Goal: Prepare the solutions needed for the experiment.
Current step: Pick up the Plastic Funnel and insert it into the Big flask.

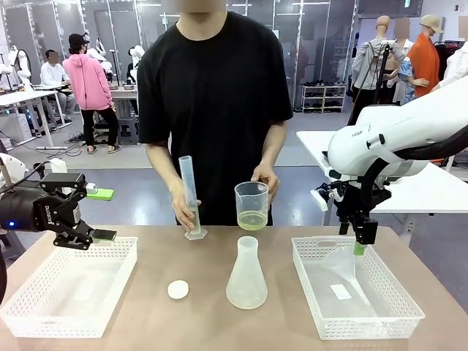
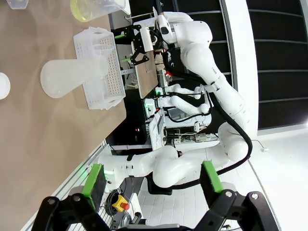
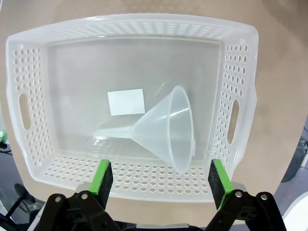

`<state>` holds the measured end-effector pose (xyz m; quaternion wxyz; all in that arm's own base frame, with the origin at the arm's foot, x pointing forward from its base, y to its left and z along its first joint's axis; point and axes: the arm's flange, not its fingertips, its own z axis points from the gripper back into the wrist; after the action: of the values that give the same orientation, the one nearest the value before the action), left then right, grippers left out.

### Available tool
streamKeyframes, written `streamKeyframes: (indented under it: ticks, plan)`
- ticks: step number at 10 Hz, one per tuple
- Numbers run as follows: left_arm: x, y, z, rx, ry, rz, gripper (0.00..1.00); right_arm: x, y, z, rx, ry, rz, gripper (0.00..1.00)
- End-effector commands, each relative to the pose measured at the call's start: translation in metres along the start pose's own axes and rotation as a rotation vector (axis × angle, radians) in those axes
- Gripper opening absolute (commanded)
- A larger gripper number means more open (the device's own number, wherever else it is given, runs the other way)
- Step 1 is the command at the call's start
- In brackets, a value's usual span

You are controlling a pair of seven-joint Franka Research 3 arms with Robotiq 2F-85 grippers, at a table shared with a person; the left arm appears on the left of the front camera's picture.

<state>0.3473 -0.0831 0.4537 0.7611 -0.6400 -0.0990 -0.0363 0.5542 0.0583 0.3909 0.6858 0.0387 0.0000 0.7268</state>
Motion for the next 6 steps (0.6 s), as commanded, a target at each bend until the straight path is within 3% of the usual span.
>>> streamKeyframes:
  ticks: [1, 6]
  plan:
    - [0.0, -0.001, 0.0, -0.01, 0.006, 0.003, 1.0, -0.003, -0.02, -0.007, 0.015, 0.015, 0.059, 1.0]
    - [0.0, -0.001, 0.0, -0.01, 0.006, 0.003, 1.0, -0.002, -0.035, -0.025, 0.171, -0.003, 0.102, 1.0]
